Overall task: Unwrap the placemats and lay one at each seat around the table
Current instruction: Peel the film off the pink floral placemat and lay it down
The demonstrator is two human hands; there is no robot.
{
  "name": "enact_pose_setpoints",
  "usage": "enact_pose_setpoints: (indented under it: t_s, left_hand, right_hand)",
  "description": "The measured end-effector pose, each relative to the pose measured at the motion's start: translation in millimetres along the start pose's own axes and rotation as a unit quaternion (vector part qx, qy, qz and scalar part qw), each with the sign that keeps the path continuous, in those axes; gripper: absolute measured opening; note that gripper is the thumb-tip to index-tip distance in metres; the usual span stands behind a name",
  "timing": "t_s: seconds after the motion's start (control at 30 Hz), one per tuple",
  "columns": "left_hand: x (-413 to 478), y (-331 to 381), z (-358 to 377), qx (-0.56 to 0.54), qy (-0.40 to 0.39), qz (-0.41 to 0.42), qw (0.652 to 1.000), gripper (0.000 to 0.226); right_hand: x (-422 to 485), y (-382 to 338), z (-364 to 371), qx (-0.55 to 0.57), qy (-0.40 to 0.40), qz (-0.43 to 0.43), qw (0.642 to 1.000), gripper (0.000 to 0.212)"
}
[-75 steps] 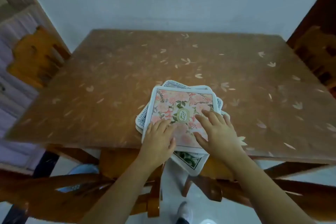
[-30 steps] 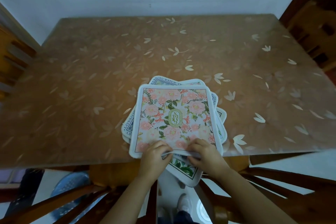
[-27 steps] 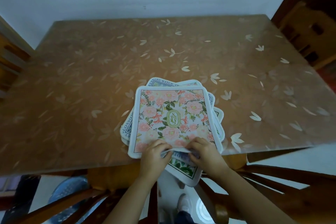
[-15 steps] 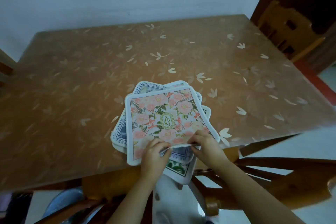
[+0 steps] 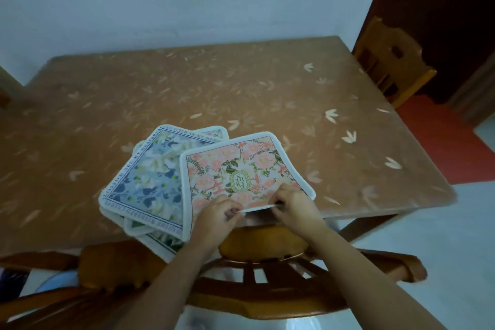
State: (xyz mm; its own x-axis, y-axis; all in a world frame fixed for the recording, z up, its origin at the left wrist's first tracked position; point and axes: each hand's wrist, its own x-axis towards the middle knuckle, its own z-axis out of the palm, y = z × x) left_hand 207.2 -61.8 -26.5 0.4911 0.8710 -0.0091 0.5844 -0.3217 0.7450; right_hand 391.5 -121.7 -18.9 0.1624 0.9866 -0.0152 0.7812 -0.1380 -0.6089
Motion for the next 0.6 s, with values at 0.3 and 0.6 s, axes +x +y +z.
enact_pose_setpoints:
  t_s: [0.3,0.6]
  left_hand:
    - [37,79,55,0.031,0.006,0.028,0.999,0.006]
    - [80,98,138,-0.037,0.008,0.005,0.999,0.006]
  right_hand:
    - [2,73,-62,0.009,-0.004,-0.006,1.000,0.005]
    - [20,154,-95,-0.024,-0.033,0.013,0.999,0.004]
